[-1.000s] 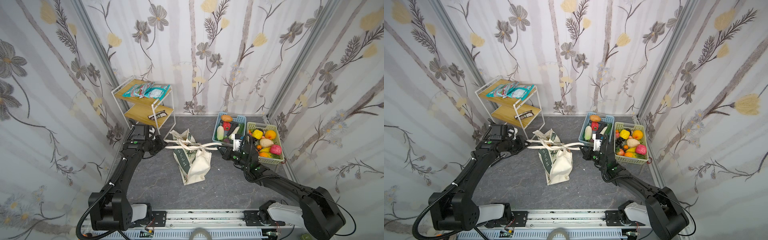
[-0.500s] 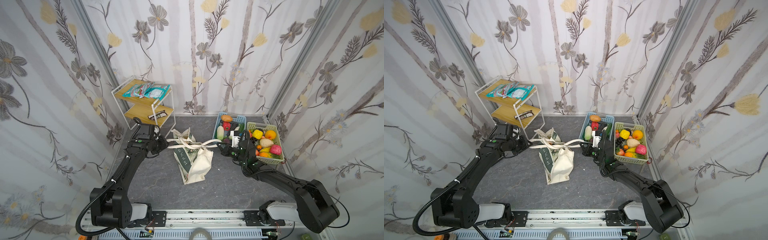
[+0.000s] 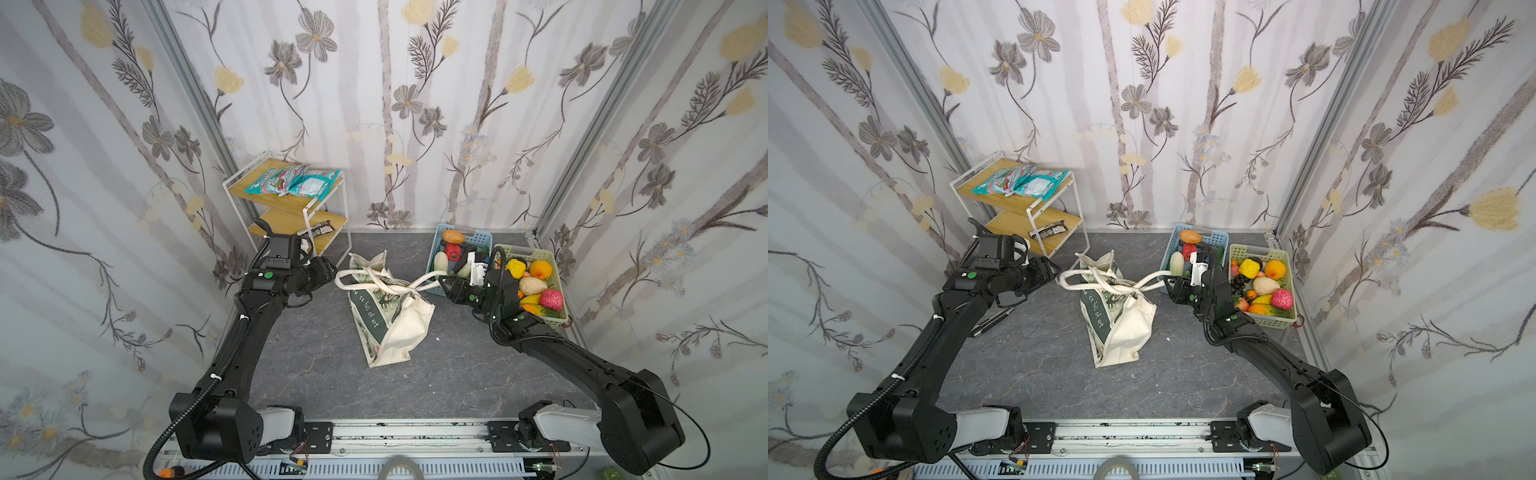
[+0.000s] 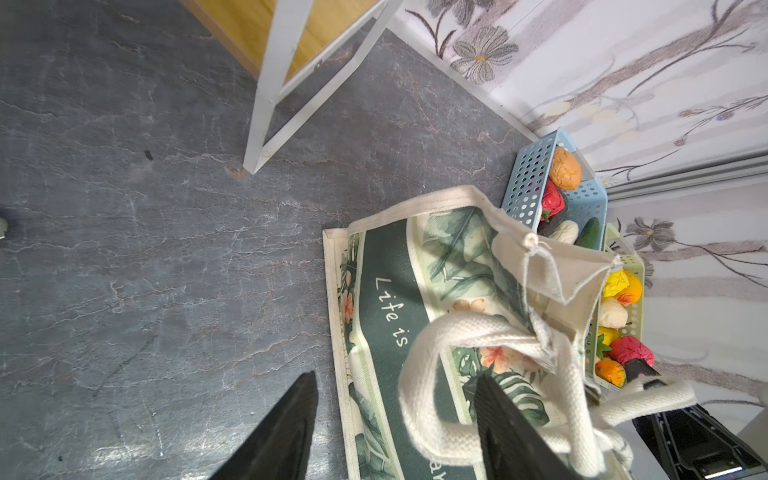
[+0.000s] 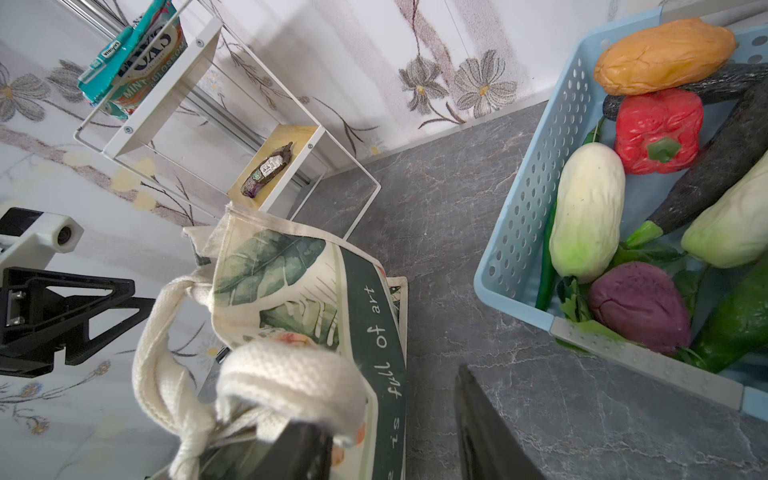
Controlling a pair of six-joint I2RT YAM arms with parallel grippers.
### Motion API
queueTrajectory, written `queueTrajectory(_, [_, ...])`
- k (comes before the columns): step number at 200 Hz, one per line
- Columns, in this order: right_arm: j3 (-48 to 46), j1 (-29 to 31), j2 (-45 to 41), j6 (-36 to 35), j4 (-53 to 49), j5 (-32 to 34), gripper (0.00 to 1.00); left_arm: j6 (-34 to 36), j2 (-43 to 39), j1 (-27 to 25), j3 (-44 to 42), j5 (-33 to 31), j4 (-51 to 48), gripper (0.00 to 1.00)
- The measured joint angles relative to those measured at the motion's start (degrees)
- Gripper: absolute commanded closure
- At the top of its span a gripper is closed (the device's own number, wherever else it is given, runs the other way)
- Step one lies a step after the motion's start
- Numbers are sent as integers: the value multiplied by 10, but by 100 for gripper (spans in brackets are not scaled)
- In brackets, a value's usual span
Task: Place the food into the grocery bag and tie it
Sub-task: 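Open both grippers and release the tote handles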
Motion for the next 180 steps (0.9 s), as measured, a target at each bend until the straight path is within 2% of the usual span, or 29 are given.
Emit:
queueTrajectory(59, [45,-2,-51,-45,-78,-7,30,26,-2,13,26,-15,-24,24])
queueTrajectory(107, [59,-6,-87,-79,-110,2,24,40,6,19,27,-44,-31,22])
queueTrajectory(118, [61,-9,-89,-86,-115,5,20,42,7,20,27,-46,-31,15])
queueTrajectory(125, [61,-12,-90,-88,-120,5,15,43,7,20,27,-51,-31,2])
queueTrajectory(129, [62,-14,-90,-92,-124,5,4,43,7,20,27,-55,-31,0])
queueTrajectory(132, [62,-16,-90,-92,-127,7,1,43,7,20,27,-57,-31,0])
queueTrajectory(180, [74,-51,-93,-121,-156,34,0,43,14,28,27,-120,-30,0])
